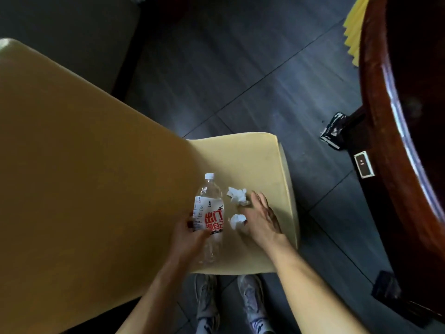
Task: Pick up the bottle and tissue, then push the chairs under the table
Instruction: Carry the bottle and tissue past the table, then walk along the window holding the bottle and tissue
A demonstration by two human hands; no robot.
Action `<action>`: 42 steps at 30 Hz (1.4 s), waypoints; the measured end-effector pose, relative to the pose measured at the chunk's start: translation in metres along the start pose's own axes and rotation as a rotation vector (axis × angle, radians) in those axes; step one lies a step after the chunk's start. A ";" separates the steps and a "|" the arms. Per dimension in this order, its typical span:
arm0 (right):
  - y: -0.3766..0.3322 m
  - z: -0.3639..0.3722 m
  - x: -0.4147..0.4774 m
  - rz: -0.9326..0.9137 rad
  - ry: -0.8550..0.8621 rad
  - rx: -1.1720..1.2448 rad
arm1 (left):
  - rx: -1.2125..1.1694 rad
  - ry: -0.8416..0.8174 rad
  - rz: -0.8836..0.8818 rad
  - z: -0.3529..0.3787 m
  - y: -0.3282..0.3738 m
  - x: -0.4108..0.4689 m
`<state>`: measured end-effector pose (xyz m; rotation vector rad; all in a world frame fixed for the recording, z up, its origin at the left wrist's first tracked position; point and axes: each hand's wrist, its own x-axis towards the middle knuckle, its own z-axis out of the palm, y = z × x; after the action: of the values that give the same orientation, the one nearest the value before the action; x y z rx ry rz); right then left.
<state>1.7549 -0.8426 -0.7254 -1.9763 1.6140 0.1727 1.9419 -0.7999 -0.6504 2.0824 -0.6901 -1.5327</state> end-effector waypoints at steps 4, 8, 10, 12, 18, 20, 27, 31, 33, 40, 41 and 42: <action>0.002 0.012 0.031 0.015 -0.122 0.042 | 0.001 0.025 -0.010 0.005 -0.003 0.014; 0.003 0.021 0.050 -0.046 -0.133 0.080 | -0.018 0.029 -0.019 0.006 -0.002 0.022; 0.002 0.024 0.054 -0.074 -0.093 0.059 | -0.014 0.049 -0.025 0.005 -0.003 0.021; 0.002 0.024 0.056 -0.091 -0.099 0.079 | -0.017 0.065 -0.041 0.005 -0.004 0.020; -0.001 -0.009 0.048 -0.015 -0.071 0.127 | -0.048 0.065 -0.048 0.000 0.014 0.003; -0.001 -0.028 0.042 0.002 -0.007 0.185 | -0.056 0.063 -0.026 -0.004 0.028 -0.007; -0.028 -0.137 0.006 0.147 0.058 0.393 | -0.032 0.182 0.132 -0.025 0.105 -0.063; -0.062 -0.216 -0.024 0.142 0.145 0.439 | -0.001 0.202 0.253 -0.043 0.161 -0.106; -0.081 -0.258 -0.042 0.148 0.217 0.454 | -0.025 0.191 0.308 -0.053 0.188 -0.131; -0.154 -0.356 -0.087 0.117 0.378 0.596 | -0.092 0.208 0.486 -0.111 0.250 -0.201; -0.168 -0.364 -0.091 0.115 0.397 0.622 | -0.094 0.220 0.514 -0.125 0.254 -0.207; -0.183 -0.371 -0.095 0.111 0.412 0.637 | -0.095 0.232 0.537 -0.140 0.258 -0.213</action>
<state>1.8068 -0.9292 -0.3126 -1.4792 1.7393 -0.6692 1.9905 -0.8524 -0.2954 1.7714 -0.9664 -0.9905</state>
